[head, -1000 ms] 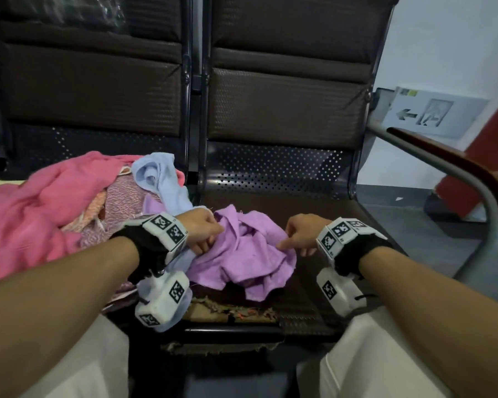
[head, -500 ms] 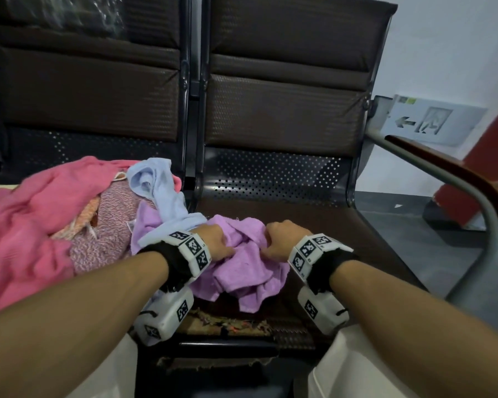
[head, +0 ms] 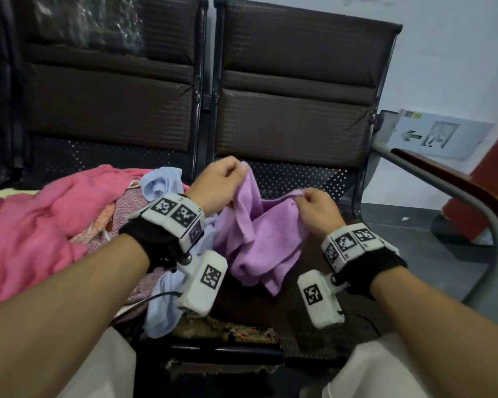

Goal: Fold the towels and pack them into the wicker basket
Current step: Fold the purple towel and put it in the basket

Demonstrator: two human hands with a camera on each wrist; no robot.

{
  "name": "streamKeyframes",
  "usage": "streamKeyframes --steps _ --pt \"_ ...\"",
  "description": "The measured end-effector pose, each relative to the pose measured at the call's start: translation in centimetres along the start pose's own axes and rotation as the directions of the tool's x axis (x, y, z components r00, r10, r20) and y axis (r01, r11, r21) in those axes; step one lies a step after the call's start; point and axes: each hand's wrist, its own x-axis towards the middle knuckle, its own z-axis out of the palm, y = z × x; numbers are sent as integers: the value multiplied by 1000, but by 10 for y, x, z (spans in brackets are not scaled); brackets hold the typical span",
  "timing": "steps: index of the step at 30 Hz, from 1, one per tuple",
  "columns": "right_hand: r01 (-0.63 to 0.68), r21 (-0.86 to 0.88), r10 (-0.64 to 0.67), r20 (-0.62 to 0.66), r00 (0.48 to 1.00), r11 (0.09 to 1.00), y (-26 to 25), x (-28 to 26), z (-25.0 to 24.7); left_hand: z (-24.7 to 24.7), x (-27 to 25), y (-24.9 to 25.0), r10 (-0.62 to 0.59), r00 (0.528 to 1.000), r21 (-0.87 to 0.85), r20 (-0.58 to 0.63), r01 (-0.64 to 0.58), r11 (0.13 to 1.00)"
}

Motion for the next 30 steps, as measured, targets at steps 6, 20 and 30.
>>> streamKeyframes --steps 6,20,30 --pt "173 135 -159 -109 981 976 -17 -14 -13 -12 -6 1 51 992 45 -114 -46 998" --pt "254 424 -303 50 952 869 -32 -25 -6 18 -25 0 21 964 15 266 -26 1000" --pt "233 -214 -126 421 898 949 7 -31 -20 -4 0 -3 -225 960 -181 -166 195 964"
